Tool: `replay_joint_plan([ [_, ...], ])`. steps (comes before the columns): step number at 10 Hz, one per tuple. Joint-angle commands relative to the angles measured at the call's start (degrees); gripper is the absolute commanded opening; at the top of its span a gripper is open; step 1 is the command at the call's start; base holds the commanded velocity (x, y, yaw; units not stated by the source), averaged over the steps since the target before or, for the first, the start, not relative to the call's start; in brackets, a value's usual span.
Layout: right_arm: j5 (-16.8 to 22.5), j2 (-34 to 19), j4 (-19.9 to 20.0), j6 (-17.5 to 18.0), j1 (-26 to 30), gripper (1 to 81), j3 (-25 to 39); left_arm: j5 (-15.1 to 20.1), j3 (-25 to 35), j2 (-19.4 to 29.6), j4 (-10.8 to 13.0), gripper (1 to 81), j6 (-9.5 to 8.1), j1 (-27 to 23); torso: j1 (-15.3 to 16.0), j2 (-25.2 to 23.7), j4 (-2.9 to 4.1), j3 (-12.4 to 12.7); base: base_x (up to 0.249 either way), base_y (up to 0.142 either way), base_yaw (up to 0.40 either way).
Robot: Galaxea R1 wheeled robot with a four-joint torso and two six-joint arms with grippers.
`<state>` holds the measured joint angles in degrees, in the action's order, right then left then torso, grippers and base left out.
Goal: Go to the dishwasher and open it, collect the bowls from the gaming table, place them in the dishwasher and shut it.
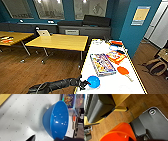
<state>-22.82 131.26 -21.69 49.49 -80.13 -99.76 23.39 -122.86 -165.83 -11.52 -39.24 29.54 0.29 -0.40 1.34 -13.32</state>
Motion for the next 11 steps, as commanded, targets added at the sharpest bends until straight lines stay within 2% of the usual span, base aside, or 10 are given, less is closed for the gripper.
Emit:
replay_joint_plan([
  [1,1.29,-2.11,-1.69,-0.19,2.47,1.0,0.45,-1.76,0.34,-1.26,-0.78,81.1,-0.22,-8.66,0.0,0.0,0.0,0.0,0.0,0.0,0.0],
  [5,1.38,-1.41,-1.78,-0.19,2.56,1.0,-0.52,-9.32,-0.1,-2.84,-0.61,81.1,-0.22,-6.2,0.0,0.0,0.0,0.0,0.0,0.0,0.0],
  [8,1.46,-1.24,-1.96,-0.19,2.73,1.0,-0.52,-8.72,-3.88,-5.3,-0.26,81.1,0.04,-5.58,0.0,0.0,0.0,0.0,0.0,0.0,0.0],
  [11,1.46,-0.79,-2.75,-0.1,2.91,1.0,-0.52,-8.01,-3.97,-5.48,0.89,81.1,0.22,-4.8,0.0,0.0,0.0,0.0,0.0,0.0,0.0],
])
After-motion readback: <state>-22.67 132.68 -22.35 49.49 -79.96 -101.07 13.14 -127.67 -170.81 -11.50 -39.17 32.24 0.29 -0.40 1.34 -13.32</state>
